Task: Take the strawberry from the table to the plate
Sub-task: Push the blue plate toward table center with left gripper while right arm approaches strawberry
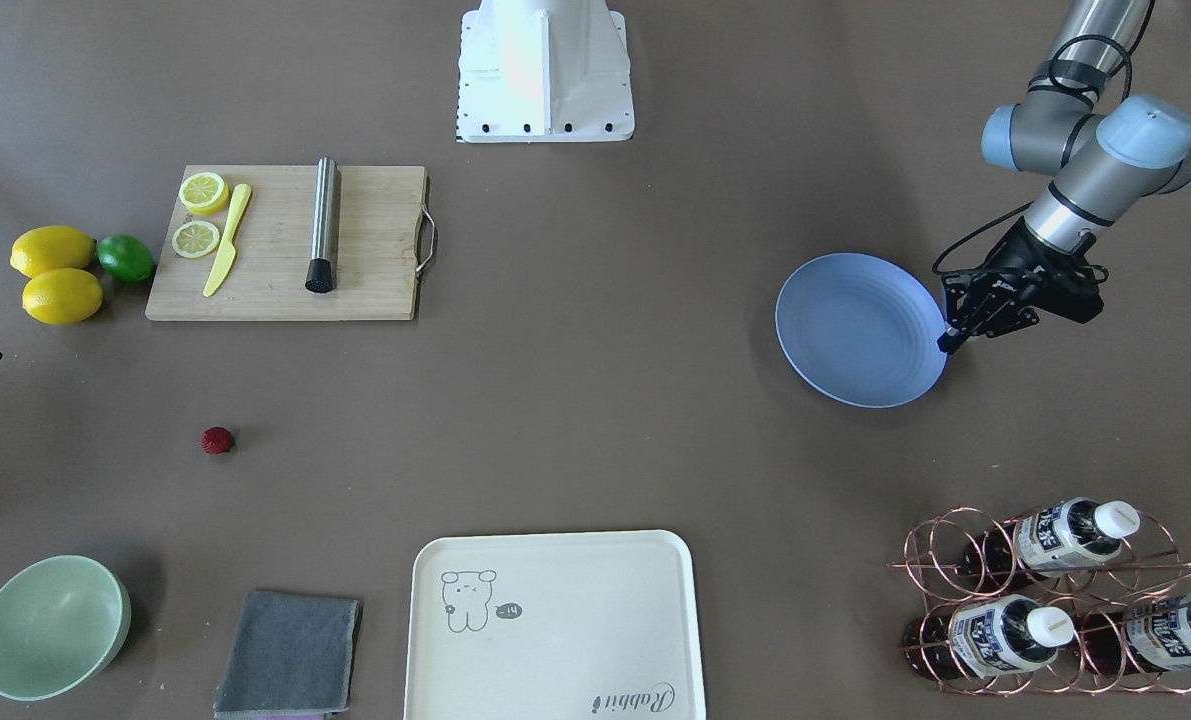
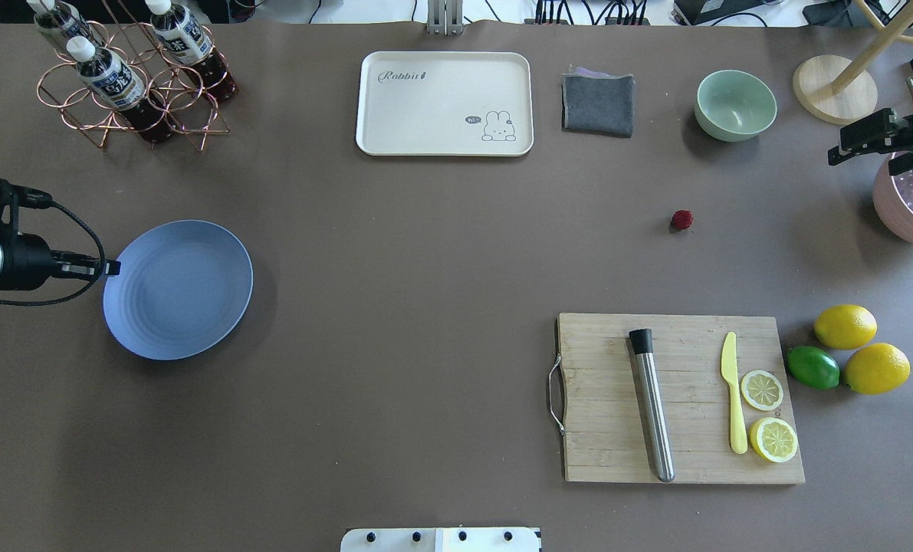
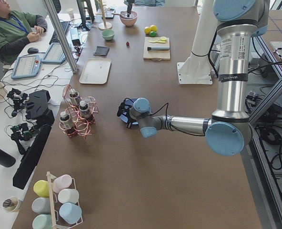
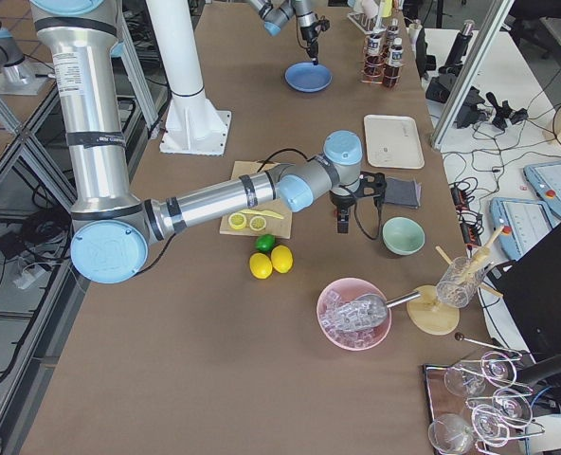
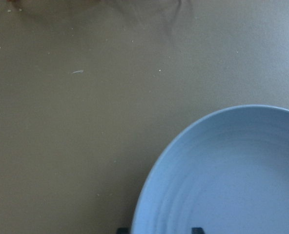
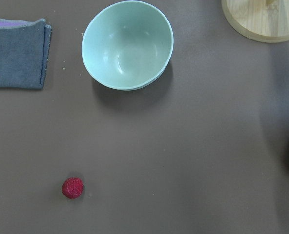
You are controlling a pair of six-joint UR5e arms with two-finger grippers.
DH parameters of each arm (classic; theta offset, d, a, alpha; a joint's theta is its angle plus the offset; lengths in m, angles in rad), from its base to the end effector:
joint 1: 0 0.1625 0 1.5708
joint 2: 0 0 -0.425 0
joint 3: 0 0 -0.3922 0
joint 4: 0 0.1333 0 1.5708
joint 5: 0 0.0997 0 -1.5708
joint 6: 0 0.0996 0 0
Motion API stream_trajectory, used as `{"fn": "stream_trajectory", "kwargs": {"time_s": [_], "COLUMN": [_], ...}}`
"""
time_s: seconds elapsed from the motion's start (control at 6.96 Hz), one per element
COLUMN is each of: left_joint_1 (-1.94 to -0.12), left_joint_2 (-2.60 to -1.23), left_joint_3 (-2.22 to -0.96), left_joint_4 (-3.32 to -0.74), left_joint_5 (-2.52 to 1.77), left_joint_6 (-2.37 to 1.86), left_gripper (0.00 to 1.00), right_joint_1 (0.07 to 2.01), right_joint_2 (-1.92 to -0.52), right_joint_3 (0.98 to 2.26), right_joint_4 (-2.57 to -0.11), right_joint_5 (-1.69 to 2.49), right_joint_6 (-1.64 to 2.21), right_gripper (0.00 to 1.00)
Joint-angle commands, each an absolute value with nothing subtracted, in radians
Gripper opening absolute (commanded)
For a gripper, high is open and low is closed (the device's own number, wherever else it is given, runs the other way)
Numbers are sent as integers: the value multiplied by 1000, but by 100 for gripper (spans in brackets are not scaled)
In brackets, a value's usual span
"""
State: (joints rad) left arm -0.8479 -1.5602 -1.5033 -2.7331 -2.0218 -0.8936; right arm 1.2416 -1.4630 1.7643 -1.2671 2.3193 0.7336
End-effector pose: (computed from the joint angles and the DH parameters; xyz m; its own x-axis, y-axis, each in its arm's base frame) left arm 0.2715 -0.4437 0.5719 0.5043 0.2809 -0.8166 0.1335 0.9089 0.3950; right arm -0.1138 -0.5357 0.4720 0.6001 0.0731 0.7966 -0.1829 0.9820 0.0477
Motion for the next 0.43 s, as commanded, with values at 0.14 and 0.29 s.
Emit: {"fn": "stream_trajectory", "kwargs": {"time_s": [0.14,0.29], "left_joint_1": [-899,-941], "left_joint_2": [-1603,-1658], "left_joint_3": [-1514,-1519], "left_joint_4": [-2720,-2664], "left_joint_5": [-2233,-2297], "left_joint_6": [-907,-935], "left_gripper": [0,0], "right_joint_1": [1241,1241], "right_joint_2": [-1454,-1445], "right_joint_3": [1759,1758], "right_joint_4": [-1269,-1270], "right_joint_5": [2312,2312], "right_joint_6": [733,735], "right_gripper": [100,100]}}
